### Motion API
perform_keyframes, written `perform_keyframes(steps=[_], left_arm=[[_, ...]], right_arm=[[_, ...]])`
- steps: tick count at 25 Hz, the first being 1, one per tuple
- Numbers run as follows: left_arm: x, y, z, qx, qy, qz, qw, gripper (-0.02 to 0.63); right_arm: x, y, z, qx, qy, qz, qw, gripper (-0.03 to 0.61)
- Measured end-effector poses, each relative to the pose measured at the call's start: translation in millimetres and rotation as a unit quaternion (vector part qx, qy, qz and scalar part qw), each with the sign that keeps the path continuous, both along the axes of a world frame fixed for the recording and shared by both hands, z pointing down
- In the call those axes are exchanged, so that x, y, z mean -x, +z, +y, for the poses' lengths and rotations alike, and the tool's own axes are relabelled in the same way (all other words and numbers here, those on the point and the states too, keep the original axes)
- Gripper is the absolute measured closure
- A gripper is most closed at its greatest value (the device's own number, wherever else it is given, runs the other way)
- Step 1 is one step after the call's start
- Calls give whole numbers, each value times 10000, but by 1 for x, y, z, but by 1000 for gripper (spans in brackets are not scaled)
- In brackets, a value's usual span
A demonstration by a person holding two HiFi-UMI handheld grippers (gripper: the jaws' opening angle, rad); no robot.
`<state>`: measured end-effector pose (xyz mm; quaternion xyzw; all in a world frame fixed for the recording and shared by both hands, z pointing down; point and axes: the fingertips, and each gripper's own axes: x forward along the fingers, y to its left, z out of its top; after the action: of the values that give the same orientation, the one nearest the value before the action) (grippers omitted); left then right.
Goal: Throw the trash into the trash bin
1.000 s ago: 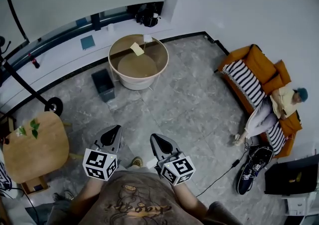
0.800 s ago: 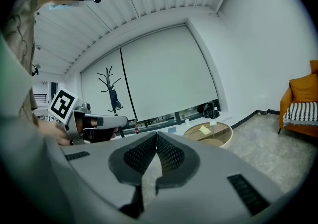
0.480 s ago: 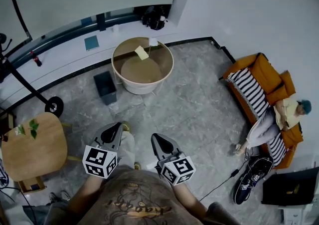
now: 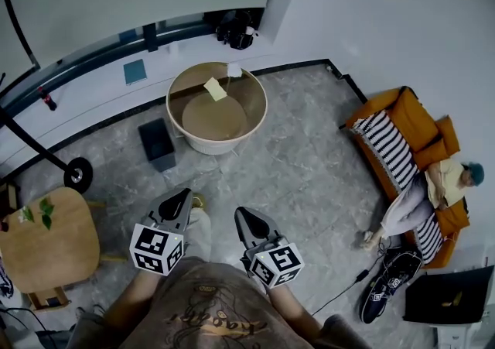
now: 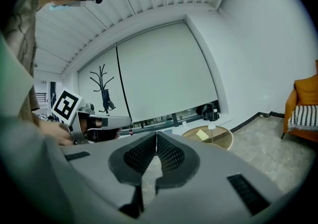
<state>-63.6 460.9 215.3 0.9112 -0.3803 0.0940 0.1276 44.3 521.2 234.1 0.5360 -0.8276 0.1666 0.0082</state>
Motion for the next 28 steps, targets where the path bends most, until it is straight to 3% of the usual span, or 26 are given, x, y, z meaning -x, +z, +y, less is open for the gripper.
perform_keyframes(steps=[18, 28], left_arm=[[-25, 0, -187, 234, 212, -111, 9994, 595], [-41, -11, -286, 236, 365, 97, 9990, 595]], right_arm=[[-31, -4, -189, 177, 216, -38, 9996, 560], [-40, -23, -279, 76, 407, 84, 9991, 560]])
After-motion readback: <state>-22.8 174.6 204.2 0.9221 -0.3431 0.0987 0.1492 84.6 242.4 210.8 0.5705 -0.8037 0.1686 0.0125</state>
